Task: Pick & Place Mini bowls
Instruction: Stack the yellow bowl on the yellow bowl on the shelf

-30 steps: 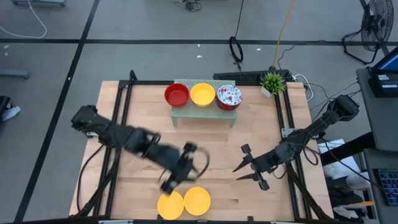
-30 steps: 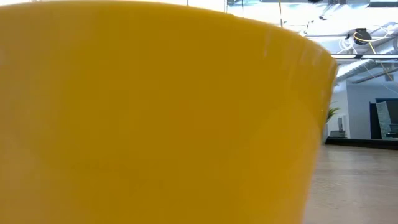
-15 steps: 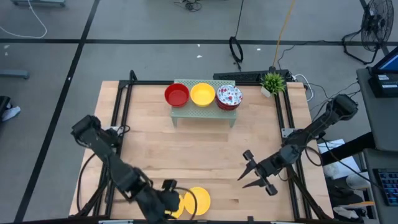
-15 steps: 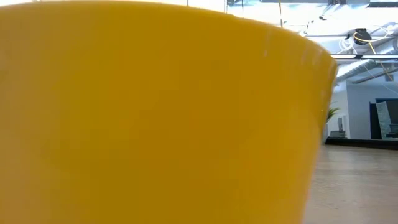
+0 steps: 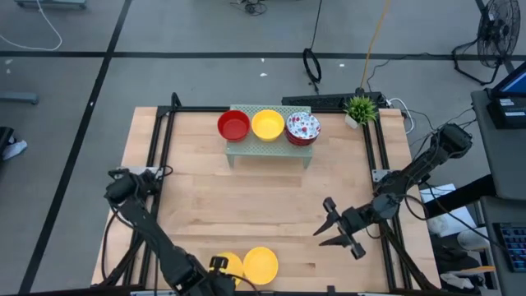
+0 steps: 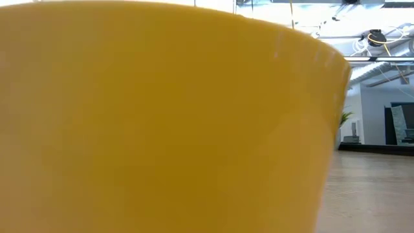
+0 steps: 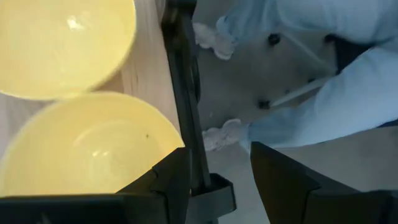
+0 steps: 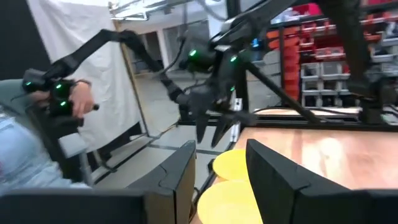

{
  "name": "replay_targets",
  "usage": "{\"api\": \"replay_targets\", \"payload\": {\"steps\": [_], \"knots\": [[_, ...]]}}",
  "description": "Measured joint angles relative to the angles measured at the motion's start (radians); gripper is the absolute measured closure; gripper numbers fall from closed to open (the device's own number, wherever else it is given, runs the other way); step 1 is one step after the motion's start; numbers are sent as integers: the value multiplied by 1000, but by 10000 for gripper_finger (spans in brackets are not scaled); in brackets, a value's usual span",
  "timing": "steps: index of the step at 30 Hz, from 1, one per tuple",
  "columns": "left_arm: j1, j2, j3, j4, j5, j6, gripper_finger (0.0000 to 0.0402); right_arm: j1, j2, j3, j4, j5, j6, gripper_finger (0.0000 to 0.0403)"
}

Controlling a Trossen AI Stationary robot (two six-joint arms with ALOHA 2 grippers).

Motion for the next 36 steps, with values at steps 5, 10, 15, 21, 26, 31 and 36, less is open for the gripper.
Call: {"api": "replay_targets", "payload": {"steps": [5, 10, 15, 21, 26, 31, 36], "knots": [[-15, 58, 0, -5, -5, -7, 231, 0, 0, 0, 0, 31, 3, 271], [-20, 88, 0, -32, -23, -4, 231, 0, 0, 0, 0, 31, 28, 271], [-19, 90, 0, -72, -45, -4, 231, 0, 0, 0, -1, 31, 29, 271], [-19, 91, 0, -75, -52, 22, 231, 0, 0, 0, -1, 30, 27, 271], [-9, 99, 0, -75, -52, 44, 231, 0, 0, 0, -4, 29, 25, 271], [8, 111, 0, -76, -52, 56, 231, 0, 0, 0, -16, 25, 25, 271], [27, 155, 0, -79, 19, 83, 232, 0, 0, 0, -24, 24, 25, 271]]}}
